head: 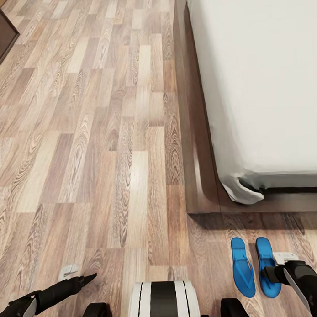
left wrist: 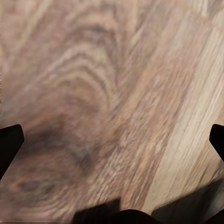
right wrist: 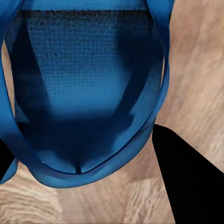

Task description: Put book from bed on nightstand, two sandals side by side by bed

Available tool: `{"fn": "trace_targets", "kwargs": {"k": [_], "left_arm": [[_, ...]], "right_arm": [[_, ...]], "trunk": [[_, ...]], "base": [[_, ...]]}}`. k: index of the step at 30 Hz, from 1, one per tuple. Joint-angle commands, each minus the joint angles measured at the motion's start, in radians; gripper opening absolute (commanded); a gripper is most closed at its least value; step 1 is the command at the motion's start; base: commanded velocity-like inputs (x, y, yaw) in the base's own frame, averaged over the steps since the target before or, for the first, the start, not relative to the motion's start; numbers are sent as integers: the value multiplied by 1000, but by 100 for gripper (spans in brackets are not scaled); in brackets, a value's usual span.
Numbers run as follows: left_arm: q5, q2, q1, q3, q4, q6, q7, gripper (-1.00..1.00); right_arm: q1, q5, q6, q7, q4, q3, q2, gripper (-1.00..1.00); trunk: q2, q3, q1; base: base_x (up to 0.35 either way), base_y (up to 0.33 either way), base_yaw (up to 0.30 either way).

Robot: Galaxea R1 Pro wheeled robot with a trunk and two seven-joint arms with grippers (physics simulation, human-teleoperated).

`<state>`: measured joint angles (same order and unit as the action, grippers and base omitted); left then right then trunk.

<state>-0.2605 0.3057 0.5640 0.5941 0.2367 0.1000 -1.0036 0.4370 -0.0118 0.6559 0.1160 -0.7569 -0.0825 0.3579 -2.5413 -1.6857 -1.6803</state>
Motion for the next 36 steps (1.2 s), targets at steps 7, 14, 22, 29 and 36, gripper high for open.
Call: {"fn": "trace_targets", "kwargs": {"k": [7,14,22,29,36], "left_arm": [[-6,0,1,9,1,10,-6,100],[-5,0,1,9,1,10,-7,100],[-6,-8,1,9,1,10,-6,100],[-6,-8,1,9,1,10,-7,100],[-6,-8,1,9,1,10,-7,100]], "right_arm": [[0,0,-54,4,-2,-2,0,-100],[0,-2,-85,5,-2,-2,0,-100],[0,-2,-87,4,-2,-1,-1,-100],[0,-2,-87,4,-2,0,-1,-100],[0,-2,-87,4,-2,0,-1,-100]], "trunk": [[-1,-12,-1],[-1,-12,-1],[-2,-35,-4],[-3,-47,-5],[-4,-59,-7]], "base": [[0,0,0],[0,0,0],[0,0,0],[0,0,0],[0,0,0]]}}
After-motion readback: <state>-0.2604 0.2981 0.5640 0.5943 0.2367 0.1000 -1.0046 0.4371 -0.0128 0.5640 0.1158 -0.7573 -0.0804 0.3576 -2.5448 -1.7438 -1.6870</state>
